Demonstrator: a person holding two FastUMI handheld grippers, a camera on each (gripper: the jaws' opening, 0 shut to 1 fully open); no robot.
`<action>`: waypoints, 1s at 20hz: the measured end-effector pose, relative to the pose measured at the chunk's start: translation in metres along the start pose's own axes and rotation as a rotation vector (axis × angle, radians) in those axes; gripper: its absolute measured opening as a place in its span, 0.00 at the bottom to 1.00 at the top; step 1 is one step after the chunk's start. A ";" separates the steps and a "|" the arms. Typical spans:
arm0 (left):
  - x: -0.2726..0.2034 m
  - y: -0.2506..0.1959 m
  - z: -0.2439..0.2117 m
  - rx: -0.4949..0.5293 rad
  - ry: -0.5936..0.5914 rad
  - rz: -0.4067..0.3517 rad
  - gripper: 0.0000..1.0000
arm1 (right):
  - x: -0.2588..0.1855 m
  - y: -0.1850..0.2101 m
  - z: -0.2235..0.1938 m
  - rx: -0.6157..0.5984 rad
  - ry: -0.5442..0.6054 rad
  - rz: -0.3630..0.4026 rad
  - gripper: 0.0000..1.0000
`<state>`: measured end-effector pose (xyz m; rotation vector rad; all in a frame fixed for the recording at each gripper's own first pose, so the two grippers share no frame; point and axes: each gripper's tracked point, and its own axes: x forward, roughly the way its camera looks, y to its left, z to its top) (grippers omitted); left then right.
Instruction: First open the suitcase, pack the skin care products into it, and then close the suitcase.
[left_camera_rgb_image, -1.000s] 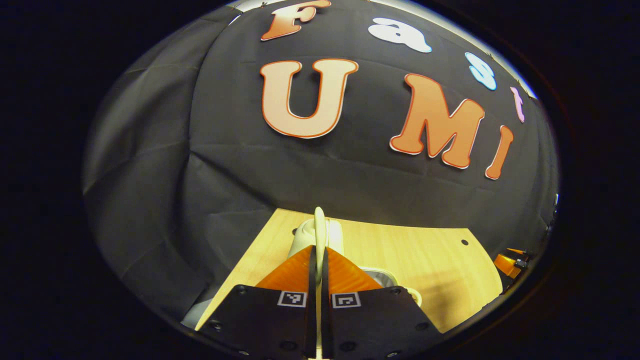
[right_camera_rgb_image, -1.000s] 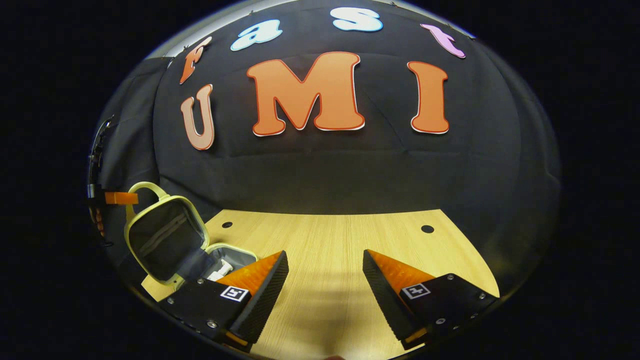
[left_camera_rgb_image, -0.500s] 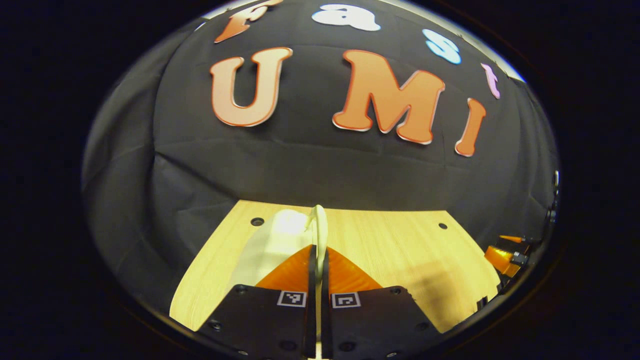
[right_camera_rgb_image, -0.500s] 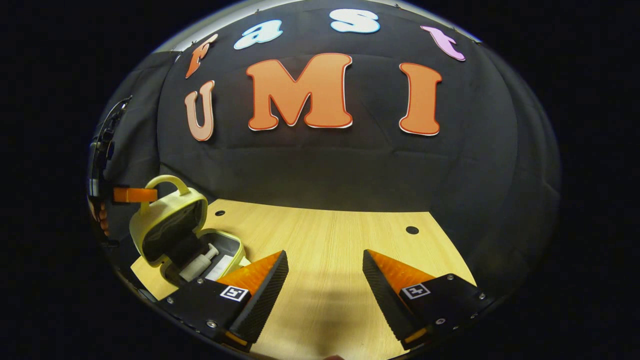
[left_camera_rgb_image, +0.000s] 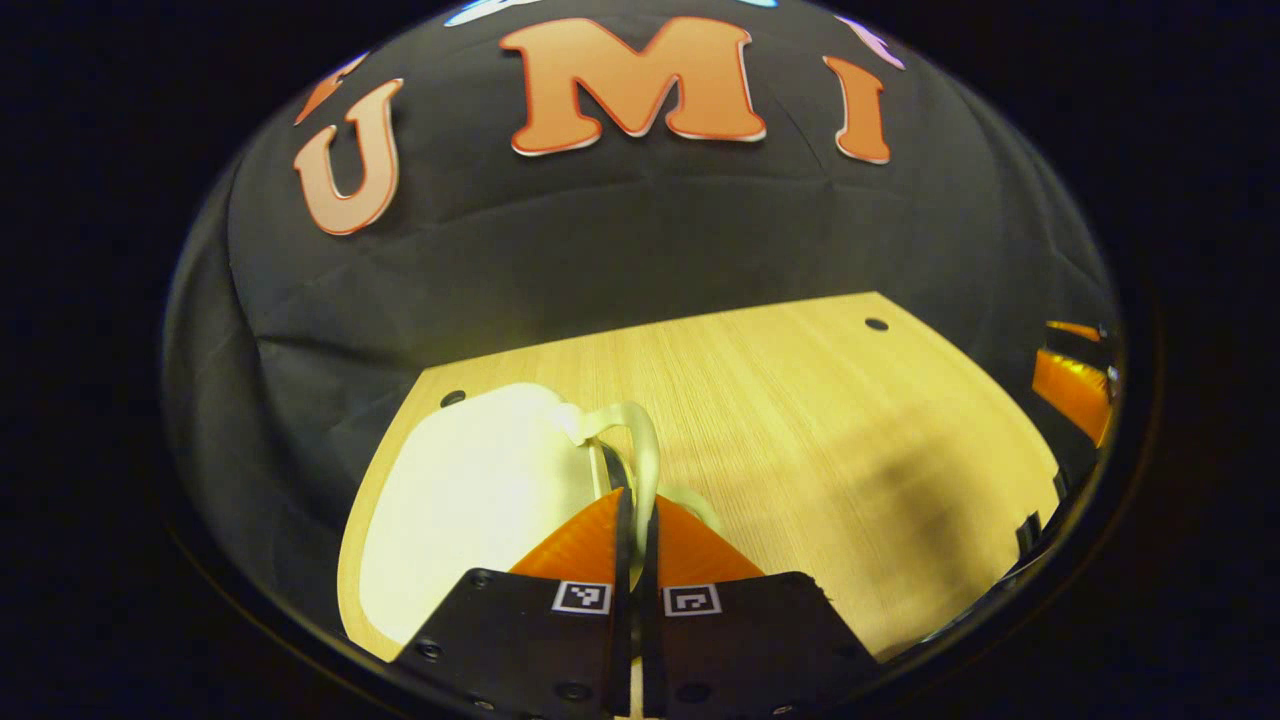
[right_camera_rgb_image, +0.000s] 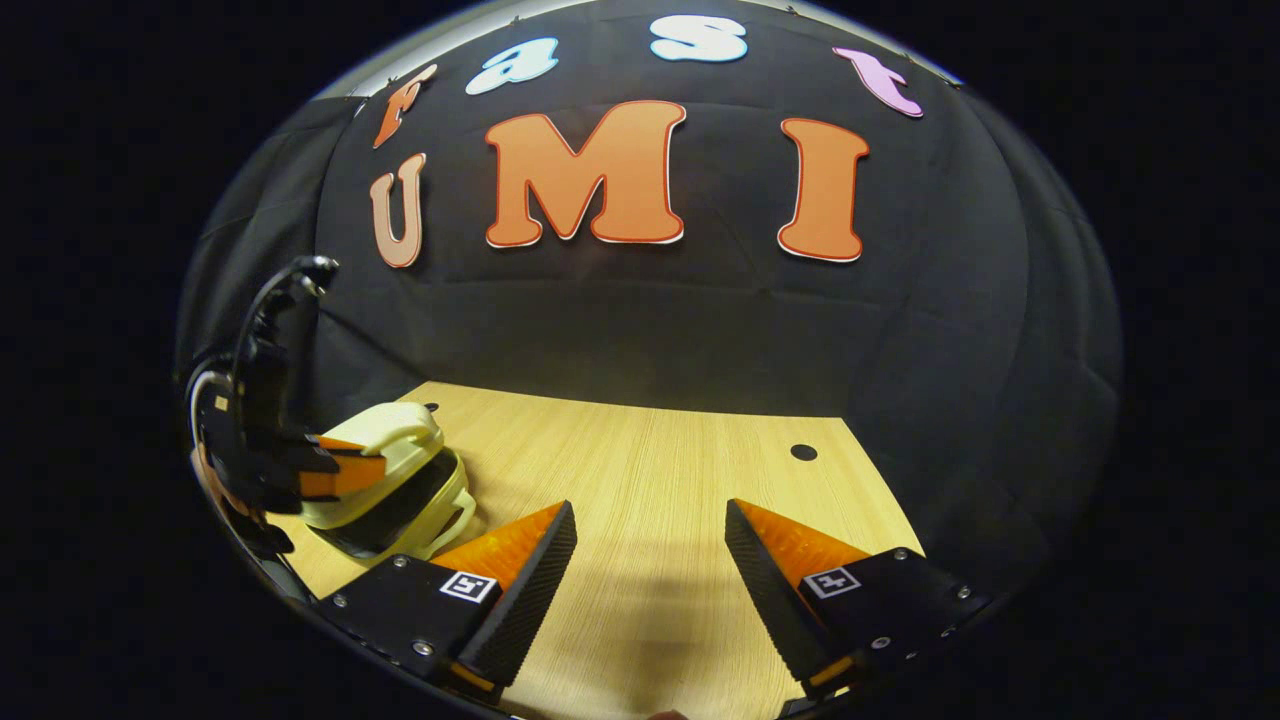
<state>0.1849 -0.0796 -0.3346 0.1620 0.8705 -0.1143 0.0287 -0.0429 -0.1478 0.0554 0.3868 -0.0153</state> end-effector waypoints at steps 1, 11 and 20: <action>0.007 -0.008 -0.007 0.027 0.023 0.007 0.05 | 0.000 0.002 0.000 -0.002 0.001 0.005 0.96; 0.000 -0.058 -0.032 0.026 0.043 -0.039 0.47 | -0.003 -0.005 0.000 -0.001 -0.007 -0.009 0.96; -0.076 -0.056 0.094 -0.114 -0.409 0.004 1.00 | -0.021 -0.009 0.076 -0.012 -0.285 -0.041 0.96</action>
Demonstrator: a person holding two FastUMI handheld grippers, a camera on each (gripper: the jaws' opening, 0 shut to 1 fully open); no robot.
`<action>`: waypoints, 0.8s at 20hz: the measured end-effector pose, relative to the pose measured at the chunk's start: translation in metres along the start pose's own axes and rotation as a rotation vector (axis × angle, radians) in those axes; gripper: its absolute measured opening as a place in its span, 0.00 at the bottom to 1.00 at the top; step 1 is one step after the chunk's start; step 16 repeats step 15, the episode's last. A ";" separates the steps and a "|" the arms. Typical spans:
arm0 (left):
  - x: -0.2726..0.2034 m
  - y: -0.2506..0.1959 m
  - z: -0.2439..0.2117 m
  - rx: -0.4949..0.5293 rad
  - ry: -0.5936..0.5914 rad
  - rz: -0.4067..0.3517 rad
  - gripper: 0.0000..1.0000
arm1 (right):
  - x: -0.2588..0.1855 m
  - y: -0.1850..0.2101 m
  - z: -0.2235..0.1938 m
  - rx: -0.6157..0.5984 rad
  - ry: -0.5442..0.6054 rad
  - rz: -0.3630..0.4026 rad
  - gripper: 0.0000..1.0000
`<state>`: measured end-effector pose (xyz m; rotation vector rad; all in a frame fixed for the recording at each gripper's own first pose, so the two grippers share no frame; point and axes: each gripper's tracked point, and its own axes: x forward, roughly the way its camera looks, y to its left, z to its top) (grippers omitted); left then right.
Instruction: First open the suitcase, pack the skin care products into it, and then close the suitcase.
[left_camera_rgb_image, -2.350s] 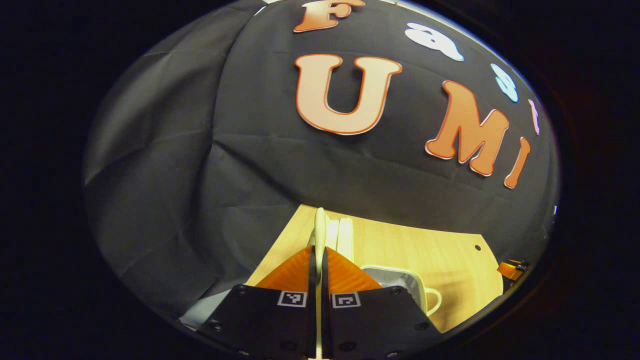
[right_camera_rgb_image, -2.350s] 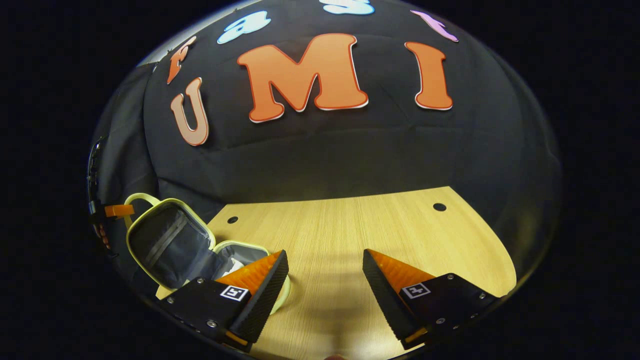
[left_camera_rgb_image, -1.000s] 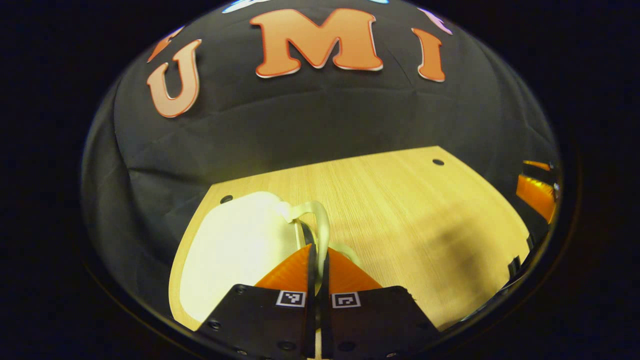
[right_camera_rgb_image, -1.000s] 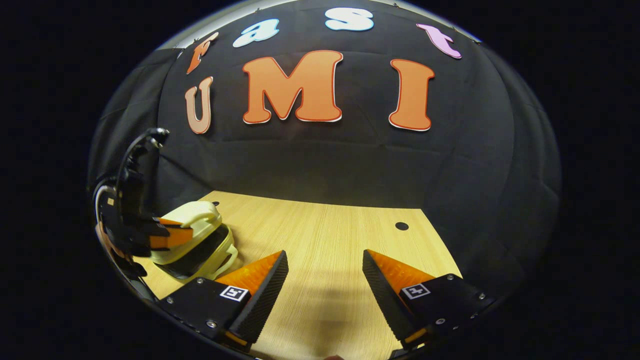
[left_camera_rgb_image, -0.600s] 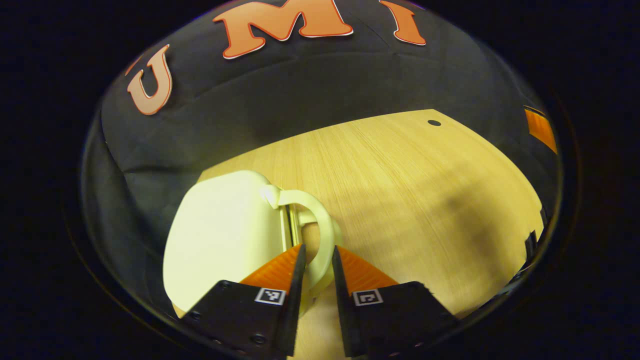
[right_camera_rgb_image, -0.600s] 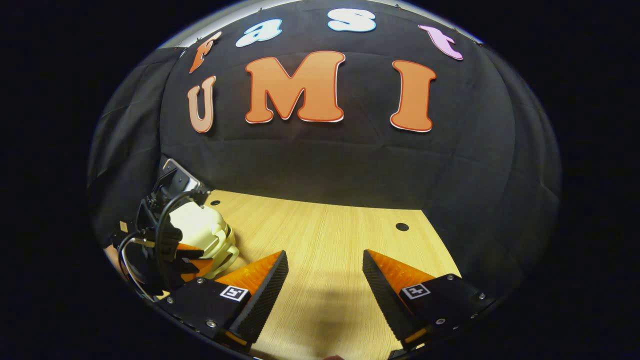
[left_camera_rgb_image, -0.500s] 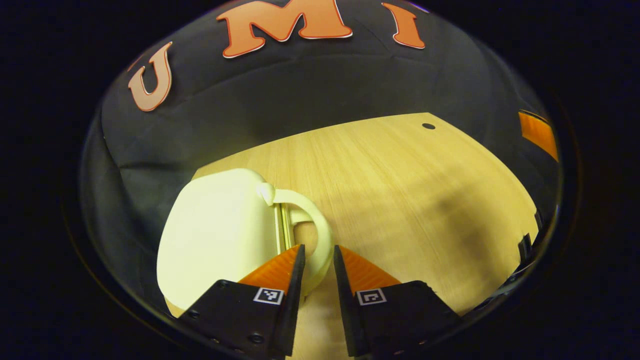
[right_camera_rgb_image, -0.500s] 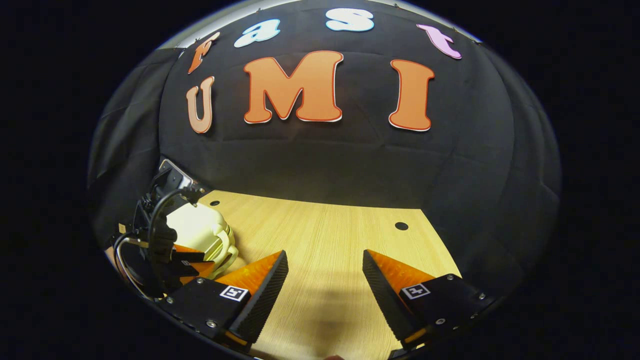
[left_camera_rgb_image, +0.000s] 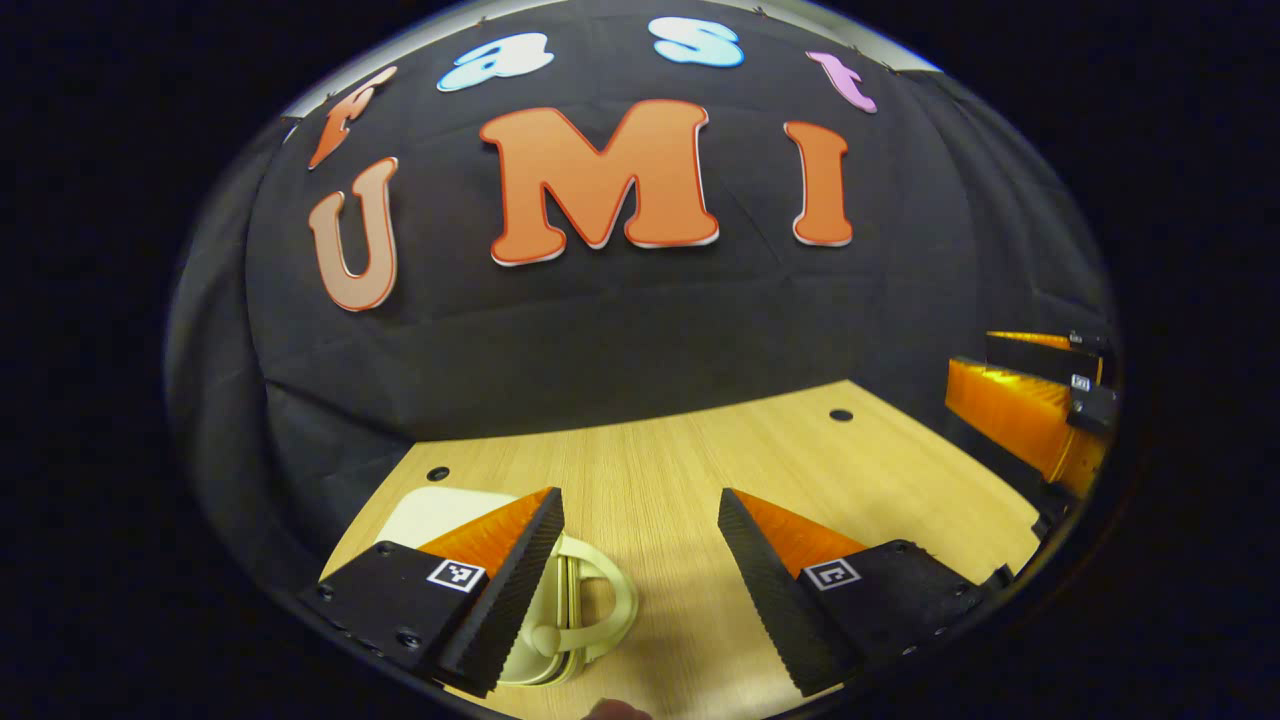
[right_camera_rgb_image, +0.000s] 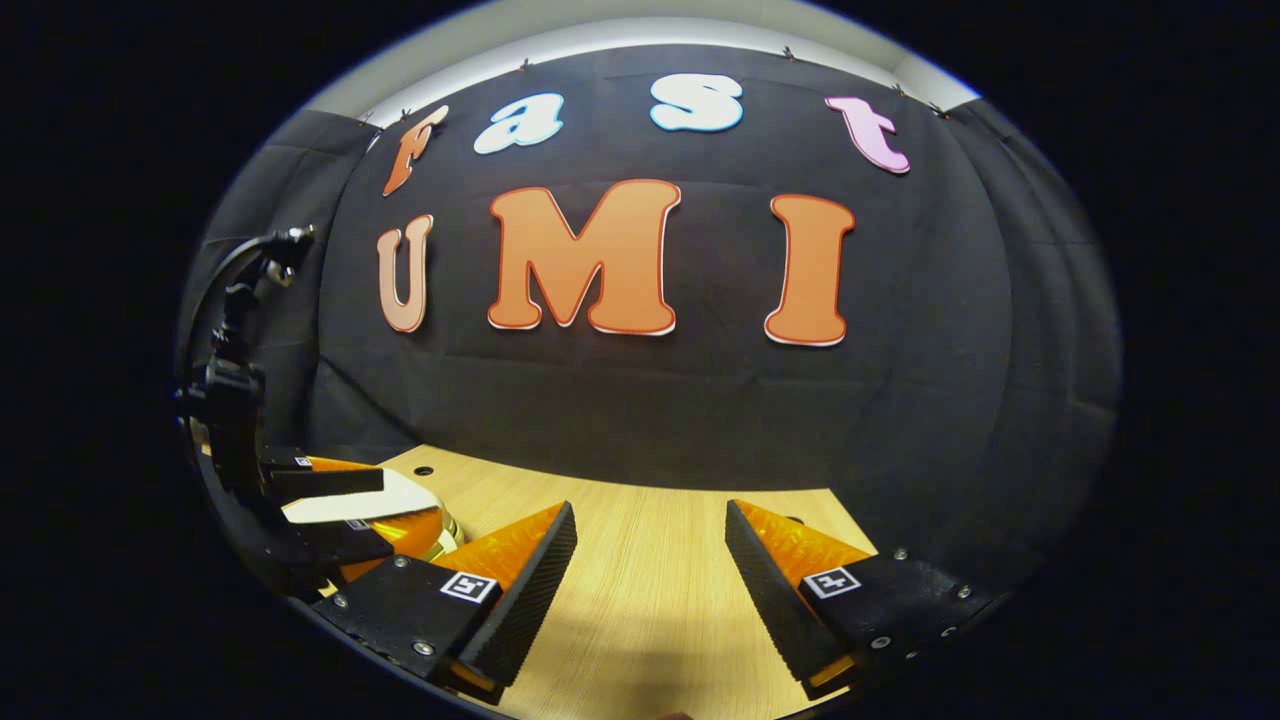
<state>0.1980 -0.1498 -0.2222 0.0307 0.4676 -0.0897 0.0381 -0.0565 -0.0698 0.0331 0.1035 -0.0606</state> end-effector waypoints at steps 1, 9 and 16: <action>-0.008 0.001 0.023 -0.037 -0.086 0.013 1.00 | -0.002 0.001 0.010 0.002 -0.034 0.003 0.96; -0.037 0.015 0.094 -0.026 -0.336 0.064 0.99 | -0.008 0.023 0.049 -0.035 -0.169 0.036 0.96; -0.035 0.022 0.079 -0.009 -0.293 0.082 0.99 | -0.006 0.029 0.036 -0.036 -0.134 0.054 0.96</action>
